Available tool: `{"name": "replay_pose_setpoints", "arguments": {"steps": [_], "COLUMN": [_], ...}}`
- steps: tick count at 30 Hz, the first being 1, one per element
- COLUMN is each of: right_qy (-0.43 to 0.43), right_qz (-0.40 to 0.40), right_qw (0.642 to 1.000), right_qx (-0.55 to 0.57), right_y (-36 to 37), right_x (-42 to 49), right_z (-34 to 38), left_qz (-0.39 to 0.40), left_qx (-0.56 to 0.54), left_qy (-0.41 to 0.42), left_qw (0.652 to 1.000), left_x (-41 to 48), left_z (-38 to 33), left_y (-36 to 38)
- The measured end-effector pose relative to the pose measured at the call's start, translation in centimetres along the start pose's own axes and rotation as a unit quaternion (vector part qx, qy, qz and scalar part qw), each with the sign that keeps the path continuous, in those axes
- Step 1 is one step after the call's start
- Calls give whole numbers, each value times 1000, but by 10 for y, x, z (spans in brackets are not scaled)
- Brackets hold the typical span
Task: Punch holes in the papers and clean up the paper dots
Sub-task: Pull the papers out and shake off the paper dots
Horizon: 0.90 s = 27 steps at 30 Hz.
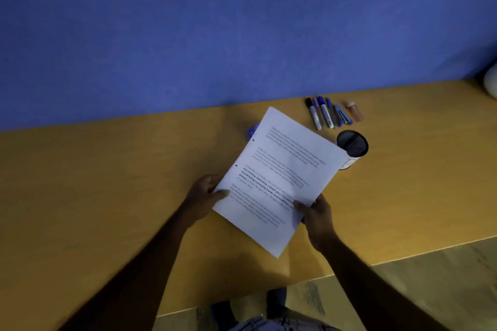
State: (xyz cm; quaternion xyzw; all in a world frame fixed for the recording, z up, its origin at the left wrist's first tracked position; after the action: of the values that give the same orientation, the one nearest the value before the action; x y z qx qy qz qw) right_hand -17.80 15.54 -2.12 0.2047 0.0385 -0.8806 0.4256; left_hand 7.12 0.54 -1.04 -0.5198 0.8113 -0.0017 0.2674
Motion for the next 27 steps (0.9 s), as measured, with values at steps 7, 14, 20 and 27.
{"name": "replay_pose_setpoints", "arguments": {"steps": [7, 14, 20, 27], "right_qy": [-159, -248, -212, -244], "right_qz": [61, 111, 103, 153], "right_qw": [983, 954, 968, 952], "right_qx": [-74, -130, -83, -103], "right_y": [40, 65, 72, 65], "right_x": [12, 16, 19, 23], "right_z": [68, 105, 113, 141], "left_qz": [-58, -133, -151, -139], "left_qx": [34, -71, -102, -102], "left_qy": [115, 165, 206, 247], "left_qw": [991, 975, 961, 954], "left_x": [-1, -16, -21, -28], "left_z": [-37, -56, -70, -92], "left_y": [-8, -11, -11, -21]}}
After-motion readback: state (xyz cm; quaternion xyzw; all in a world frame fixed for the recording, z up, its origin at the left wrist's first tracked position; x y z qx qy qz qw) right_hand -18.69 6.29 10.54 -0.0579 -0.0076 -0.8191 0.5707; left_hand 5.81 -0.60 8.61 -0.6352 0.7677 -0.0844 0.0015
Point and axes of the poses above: each hand's wrist, its own x-axis towards the middle knuckle, its own y-axis out of the palm, z = x × y, the point moved 3 cm from there along x, towards the middle knuckle, and after that the axes turned 2 degrees about -z, right-handed, at the moved point
